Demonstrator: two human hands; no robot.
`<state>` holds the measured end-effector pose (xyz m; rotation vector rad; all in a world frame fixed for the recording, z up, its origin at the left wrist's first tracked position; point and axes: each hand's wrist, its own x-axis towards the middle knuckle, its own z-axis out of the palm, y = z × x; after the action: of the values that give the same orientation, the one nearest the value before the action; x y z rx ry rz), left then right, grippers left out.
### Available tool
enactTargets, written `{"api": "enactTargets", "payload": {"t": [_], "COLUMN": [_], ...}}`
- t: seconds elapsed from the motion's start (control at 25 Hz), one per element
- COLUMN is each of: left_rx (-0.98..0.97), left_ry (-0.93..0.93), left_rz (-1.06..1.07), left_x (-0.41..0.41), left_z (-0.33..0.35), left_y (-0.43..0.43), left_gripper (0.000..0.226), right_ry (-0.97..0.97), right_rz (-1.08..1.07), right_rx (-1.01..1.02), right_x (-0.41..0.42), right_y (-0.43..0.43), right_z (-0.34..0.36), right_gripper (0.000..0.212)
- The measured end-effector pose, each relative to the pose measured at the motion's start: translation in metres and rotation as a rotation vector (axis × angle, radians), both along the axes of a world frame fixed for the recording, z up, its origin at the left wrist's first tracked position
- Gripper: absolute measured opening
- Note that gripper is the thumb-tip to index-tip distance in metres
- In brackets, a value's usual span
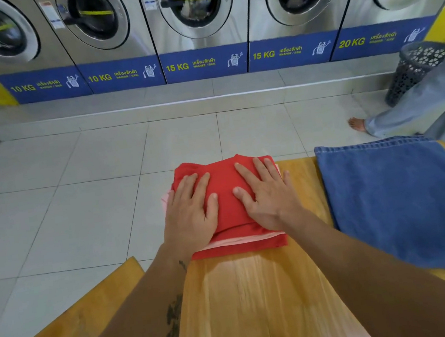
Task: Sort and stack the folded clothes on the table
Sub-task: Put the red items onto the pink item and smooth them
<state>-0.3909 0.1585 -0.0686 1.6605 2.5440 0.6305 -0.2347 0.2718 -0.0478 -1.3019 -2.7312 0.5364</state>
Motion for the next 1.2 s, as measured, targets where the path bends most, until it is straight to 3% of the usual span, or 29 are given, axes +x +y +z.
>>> {"api": "enactTargets", "payload": {"t": [0.24, 0.56, 0.92, 1.2], "left_rx": [0.005, -0.321, 0.032, 0.03], "left_ry": [-0.047, 0.075, -0.287, -0.473], "left_rz": [-0.015, -0.013, 0.127, 0.182], "left_x": [-0.005, 0.005, 0.051, 0.109], "left_z": [-0.009, 0.053, 0.092, 0.068], "left_y": [0.002, 0.003, -0.131, -0.262], "left_gripper": [0.062, 0.059, 0.041, 0.037], "right_ry": [0.039, -0.151, 0.102, 0.042], "right_rz": [-0.028, 0.011, -0.063, -0.165], "right_rx": [0.016, -0.029, -0.215, -0.274], "right_x": [0.001, -0.006, 0.055, 0.137], "right_y": [-0.003, -0.003, -0.081, -0.201], "right_z": [-0.011, 0.027, 0.078, 0.073], "right_gripper": [0.068, 0.067, 0.065, 0.058]}}
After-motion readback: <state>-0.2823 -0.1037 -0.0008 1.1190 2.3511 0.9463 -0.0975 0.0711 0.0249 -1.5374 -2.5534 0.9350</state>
